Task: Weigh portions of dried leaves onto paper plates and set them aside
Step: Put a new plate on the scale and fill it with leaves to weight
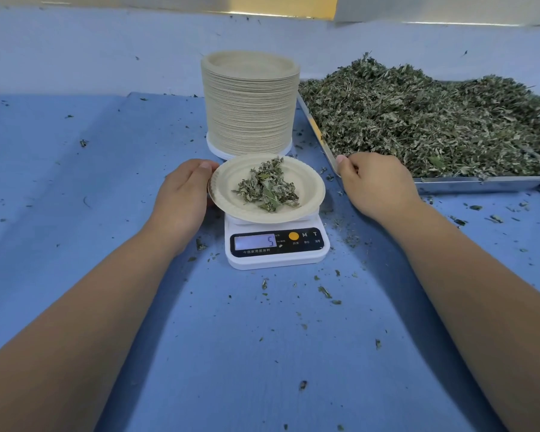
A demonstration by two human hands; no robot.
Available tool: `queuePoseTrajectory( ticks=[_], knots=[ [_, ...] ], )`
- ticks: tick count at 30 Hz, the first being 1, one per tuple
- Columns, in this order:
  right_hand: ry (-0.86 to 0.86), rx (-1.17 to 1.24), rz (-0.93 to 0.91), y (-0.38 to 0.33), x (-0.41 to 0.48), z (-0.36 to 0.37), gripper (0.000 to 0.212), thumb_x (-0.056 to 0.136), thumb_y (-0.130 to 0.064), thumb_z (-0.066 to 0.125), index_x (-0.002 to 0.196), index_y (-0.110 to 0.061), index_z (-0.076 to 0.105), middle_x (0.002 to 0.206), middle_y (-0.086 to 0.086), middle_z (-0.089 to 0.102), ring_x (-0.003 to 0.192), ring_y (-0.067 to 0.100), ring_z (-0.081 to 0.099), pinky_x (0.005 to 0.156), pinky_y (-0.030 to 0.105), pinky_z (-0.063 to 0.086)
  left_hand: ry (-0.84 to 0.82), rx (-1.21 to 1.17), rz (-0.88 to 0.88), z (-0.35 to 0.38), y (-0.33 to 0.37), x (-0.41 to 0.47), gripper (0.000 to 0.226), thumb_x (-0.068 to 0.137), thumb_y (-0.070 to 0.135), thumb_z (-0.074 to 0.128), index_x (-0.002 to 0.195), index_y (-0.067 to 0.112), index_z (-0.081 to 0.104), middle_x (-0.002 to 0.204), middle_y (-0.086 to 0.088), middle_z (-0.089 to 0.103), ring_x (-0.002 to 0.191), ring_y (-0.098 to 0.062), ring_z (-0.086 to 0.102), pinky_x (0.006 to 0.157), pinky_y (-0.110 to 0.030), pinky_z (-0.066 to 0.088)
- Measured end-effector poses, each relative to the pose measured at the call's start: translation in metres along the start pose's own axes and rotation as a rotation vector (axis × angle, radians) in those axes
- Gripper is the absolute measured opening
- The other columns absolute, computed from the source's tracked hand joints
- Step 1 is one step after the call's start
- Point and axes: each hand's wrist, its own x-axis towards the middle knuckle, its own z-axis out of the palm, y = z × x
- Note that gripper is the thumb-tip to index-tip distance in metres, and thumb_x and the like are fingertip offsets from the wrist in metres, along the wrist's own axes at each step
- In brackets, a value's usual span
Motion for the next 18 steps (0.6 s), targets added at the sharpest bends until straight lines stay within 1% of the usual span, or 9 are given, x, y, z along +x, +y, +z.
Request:
queuePoseTrajectory(
  ticks=[2, 6, 8, 9, 11, 13, 15, 17, 18],
  knots=[
    [-0.028, -0.022, 0.004, 0.000, 0.000, 0.000, 0.054, 0.106, -0.046, 0.034, 0.070, -0.010, 0.049, 0.061, 0.007, 0.053, 0.059, 0.031, 0.052, 0.056, 0.035, 0.033, 0.000, 0.000, 0.002, 0.000, 0.000, 0.001, 0.035, 0.098, 0.031, 0.040, 0.096, 0.022, 0.074, 0.099, 0.001, 0.073, 0.081, -0.006, 0.064, 0.080, -0.035, 0.055],
    [-0.041, 0.020, 0.046, 0.000, 0.005, -0.002, 0.054, 0.107, -0.045, 0.033, 0.069, -0.010, 0.051, 0.062, 0.007, 0.053, 0.060, 0.029, 0.051, 0.053, 0.032, 0.030, 0.027, -0.065, -0.036, 0.001, -0.002, 0.004, 0.032, 0.103, 0.025, 0.041, 0.104, 0.017, 0.072, 0.108, -0.003, 0.072, 0.085, -0.005, 0.065, 0.064, -0.016, 0.052],
    [-0.057, 0.069, 0.094, -0.001, 0.011, -0.006, 0.054, 0.107, -0.044, 0.033, 0.064, -0.013, 0.046, 0.061, 0.007, 0.050, 0.058, 0.026, 0.047, 0.050, 0.031, 0.025, 0.027, -0.086, -0.050, 0.001, -0.003, 0.004, 0.031, 0.104, 0.024, 0.041, 0.106, 0.016, 0.071, 0.111, -0.005, 0.072, 0.090, -0.009, 0.066, 0.063, -0.015, 0.052],
    [-0.075, 0.091, 0.118, -0.001, 0.015, -0.009, 0.055, 0.107, -0.043, 0.033, 0.063, -0.013, 0.043, 0.060, 0.007, 0.048, 0.057, 0.025, 0.045, 0.050, 0.031, 0.024, 0.020, -0.088, -0.047, 0.001, -0.003, 0.004, 0.031, 0.104, 0.024, 0.042, 0.105, 0.016, 0.072, 0.111, -0.006, 0.072, 0.091, -0.010, 0.067, 0.064, -0.016, 0.053],
    [-0.124, 0.116, 0.158, -0.001, 0.024, -0.016, 0.056, 0.108, -0.043, 0.032, 0.063, -0.010, 0.041, 0.059, 0.008, 0.045, 0.056, 0.027, 0.043, 0.051, 0.032, 0.026, 0.012, -0.088, -0.037, 0.001, -0.002, 0.003, 0.031, 0.102, 0.025, 0.042, 0.102, 0.018, 0.072, 0.109, -0.005, 0.072, 0.091, -0.011, 0.067, 0.069, -0.021, 0.055],
    [-0.150, 0.118, 0.176, -0.003, 0.032, -0.024, 0.057, 0.108, -0.044, 0.030, 0.066, -0.009, 0.044, 0.061, 0.010, 0.047, 0.058, 0.027, 0.045, 0.054, 0.032, 0.032, 0.015, -0.082, -0.035, 0.001, -0.001, 0.003, 0.031, 0.100, 0.028, 0.042, 0.100, 0.020, 0.073, 0.108, -0.003, 0.072, 0.095, -0.016, 0.068, 0.079, -0.032, 0.059],
    [-0.139, 0.149, 0.174, -0.009, 0.039, -0.034, 0.056, 0.109, -0.044, 0.030, 0.067, -0.009, 0.045, 0.062, 0.008, 0.047, 0.057, 0.025, 0.045, 0.057, 0.032, 0.035, 0.013, -0.069, -0.041, 0.000, -0.002, 0.003, 0.032, 0.099, 0.031, 0.043, 0.100, 0.022, 0.073, 0.106, -0.001, 0.072, 0.101, -0.020, 0.068, 0.089, -0.040, 0.058],
    [-0.103, 0.222, 0.164, -0.020, 0.044, -0.044, 0.055, 0.108, -0.045, 0.031, 0.066, -0.012, 0.043, 0.061, 0.006, 0.045, 0.055, 0.022, 0.042, 0.057, 0.031, 0.034, 0.005, -0.065, -0.048, -0.001, -0.003, 0.003, 0.032, 0.098, 0.033, 0.043, 0.100, 0.023, 0.073, 0.106, 0.001, 0.072, 0.101, -0.019, 0.068, 0.094, -0.044, 0.057],
    [-0.084, 0.264, 0.157, -0.027, 0.046, -0.049, 0.054, 0.108, -0.045, 0.032, 0.064, -0.014, 0.041, 0.060, 0.005, 0.042, 0.055, 0.022, 0.039, 0.056, 0.031, 0.031, 0.002, -0.066, -0.049, -0.001, -0.002, 0.003, 0.032, 0.096, 0.035, 0.043, 0.099, 0.024, 0.073, 0.105, 0.002, 0.073, 0.100, -0.018, 0.068, 0.094, -0.045, 0.057]
  ],
)
